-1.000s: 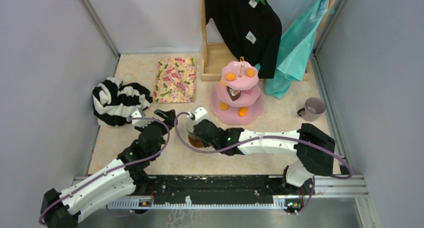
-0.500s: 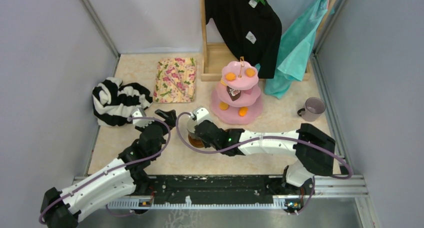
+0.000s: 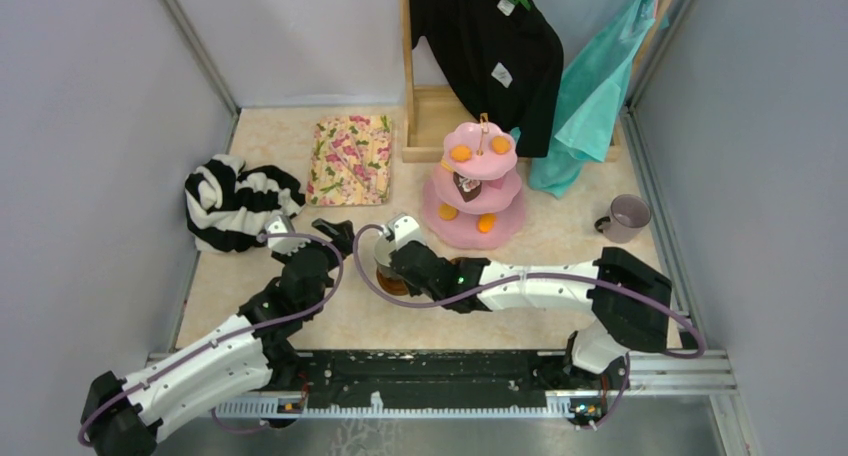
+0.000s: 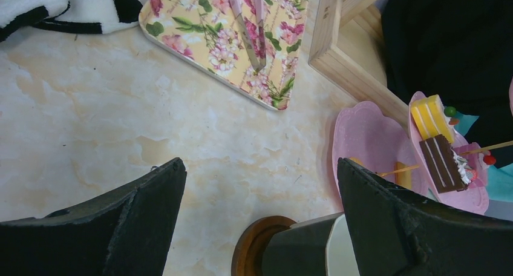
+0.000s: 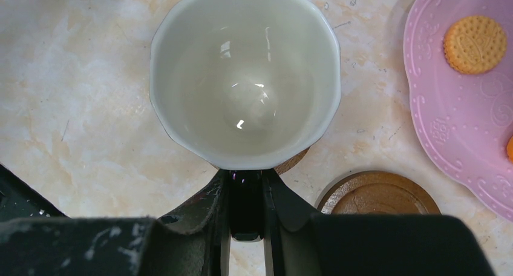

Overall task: Serve the afternoon tea
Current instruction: Place the cup on the coaster.

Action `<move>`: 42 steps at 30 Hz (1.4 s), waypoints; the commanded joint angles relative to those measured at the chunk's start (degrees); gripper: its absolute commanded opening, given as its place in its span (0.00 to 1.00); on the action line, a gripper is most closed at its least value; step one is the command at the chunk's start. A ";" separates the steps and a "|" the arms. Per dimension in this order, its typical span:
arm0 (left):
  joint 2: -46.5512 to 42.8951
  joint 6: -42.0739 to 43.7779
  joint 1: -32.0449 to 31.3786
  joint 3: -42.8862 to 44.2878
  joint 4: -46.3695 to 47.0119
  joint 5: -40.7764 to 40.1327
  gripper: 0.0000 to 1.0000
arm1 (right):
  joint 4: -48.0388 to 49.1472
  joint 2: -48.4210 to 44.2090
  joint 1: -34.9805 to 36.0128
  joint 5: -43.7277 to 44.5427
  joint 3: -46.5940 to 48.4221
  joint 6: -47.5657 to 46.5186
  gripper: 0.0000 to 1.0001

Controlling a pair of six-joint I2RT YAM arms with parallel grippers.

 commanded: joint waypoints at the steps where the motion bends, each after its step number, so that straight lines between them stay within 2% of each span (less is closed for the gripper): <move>1: 0.34 -0.35 -0.49 0.24 1.11 0.03 0.99 | 4.45 -3.45 -0.50 0.11 -0.09 1.11 0.00; 13: 0.74 -0.62 -0.48 0.31 1.10 0.14 0.99 | 5.02 -5.61 -0.50 0.84 -1.25 0.94 0.00; 27: 1.20 -1.15 -0.56 0.33 0.91 0.38 0.99 | 3.86 -3.18 0.18 -2.06 -0.86 1.54 0.01; 36: 1.18 -1.33 -0.56 0.08 0.84 0.38 0.99 | 2.11 -1.86 0.23 -1.94 -0.04 2.06 0.26; 42: 1.02 -1.35 -0.58 0.06 0.75 0.33 0.99 | 1.60 -1.88 0.37 -1.80 0.13 2.26 0.37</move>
